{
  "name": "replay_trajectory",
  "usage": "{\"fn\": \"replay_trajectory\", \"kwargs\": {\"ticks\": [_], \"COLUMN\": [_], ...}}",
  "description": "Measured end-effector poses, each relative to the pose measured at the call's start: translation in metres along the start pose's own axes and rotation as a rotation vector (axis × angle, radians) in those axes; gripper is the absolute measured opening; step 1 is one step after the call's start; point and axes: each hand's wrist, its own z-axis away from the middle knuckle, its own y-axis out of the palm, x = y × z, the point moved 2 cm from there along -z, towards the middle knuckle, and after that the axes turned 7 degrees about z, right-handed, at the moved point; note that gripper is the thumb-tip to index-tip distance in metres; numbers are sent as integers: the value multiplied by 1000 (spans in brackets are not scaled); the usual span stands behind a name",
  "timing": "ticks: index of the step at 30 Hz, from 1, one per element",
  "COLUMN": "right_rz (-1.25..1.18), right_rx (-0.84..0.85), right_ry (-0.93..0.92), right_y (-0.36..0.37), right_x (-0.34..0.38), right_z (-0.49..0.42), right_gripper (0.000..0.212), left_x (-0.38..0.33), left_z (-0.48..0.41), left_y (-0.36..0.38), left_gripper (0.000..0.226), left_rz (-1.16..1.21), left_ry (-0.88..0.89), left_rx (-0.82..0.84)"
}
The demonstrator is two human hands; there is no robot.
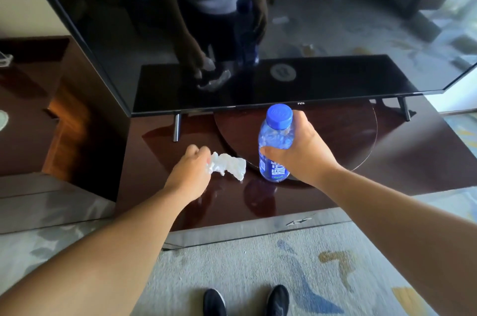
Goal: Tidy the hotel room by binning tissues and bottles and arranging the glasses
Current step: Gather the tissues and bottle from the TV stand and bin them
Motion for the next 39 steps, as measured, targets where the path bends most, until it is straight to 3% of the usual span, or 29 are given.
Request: {"fn": "replay_trajectory", "kwargs": {"ticks": [3, 6, 13, 18, 23, 27, 31, 33, 39], "right_rz": [16, 27, 2, 2, -11, -15, -38, -46, -72], "right_rx": [-3, -7, -24, -32, -79, -129, -150, -156, -191], "right_ry": [11, 19, 27, 28, 22, 46, 43, 28, -15], "right_y": [3, 4, 2, 0, -11, -27, -42, -49, -90], "right_x": [-2, -5, -9, -8, -5, -6, -10, -11, -18], "right_z": [0, 1, 5, 12, 26, 40, 50, 56, 82], "right_gripper": [60, 60, 60, 61, 62, 62, 61, 62, 60], "left_x": [-10, -18, -13, -9, -22, -41, -62, -75, -137], "left_z": [-11, -14, -3, 0, -4, -5, 1, 4, 15], "left_y": [12, 33, 59, 46, 14, -8, -21, -27, -41], "left_gripper": [41, 59, 22, 23, 13, 4, 16, 10, 32], "left_rz": [23, -114, -303, -169, -193, -185, -44, 25, -77], "left_ry": [58, 55, 137, 18, -57, 69, 110, 105, 190], "left_rx": [80, 195, 253, 309, 243, 283, 287, 257, 77]}}
